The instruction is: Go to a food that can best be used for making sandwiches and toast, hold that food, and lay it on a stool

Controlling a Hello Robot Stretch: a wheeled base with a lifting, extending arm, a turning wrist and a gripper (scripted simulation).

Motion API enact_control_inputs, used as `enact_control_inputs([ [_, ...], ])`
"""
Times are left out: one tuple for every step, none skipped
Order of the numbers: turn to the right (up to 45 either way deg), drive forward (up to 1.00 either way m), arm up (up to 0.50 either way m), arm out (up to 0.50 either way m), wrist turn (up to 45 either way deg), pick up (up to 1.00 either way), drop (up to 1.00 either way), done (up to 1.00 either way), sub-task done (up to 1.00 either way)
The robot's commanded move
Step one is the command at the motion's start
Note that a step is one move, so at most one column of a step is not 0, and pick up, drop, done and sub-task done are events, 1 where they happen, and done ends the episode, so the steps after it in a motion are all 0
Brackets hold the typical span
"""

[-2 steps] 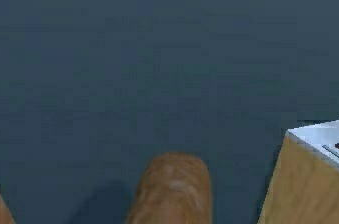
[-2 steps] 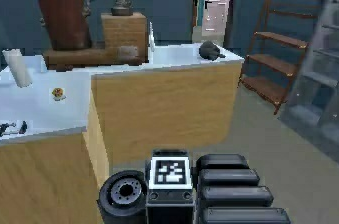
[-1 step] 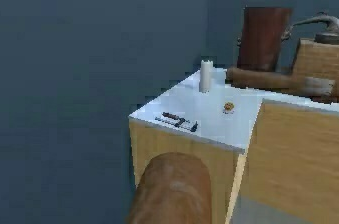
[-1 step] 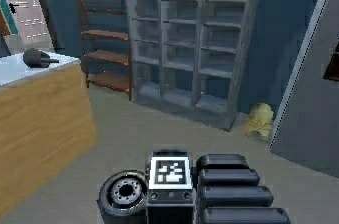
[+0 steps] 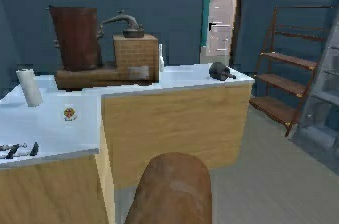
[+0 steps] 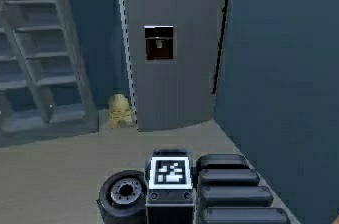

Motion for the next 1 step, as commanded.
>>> enact_control_inputs([
  [18.0, 0.00, 0.00, 0.00, 0.0, 0.00, 0.00, 0.00, 0.00],
])
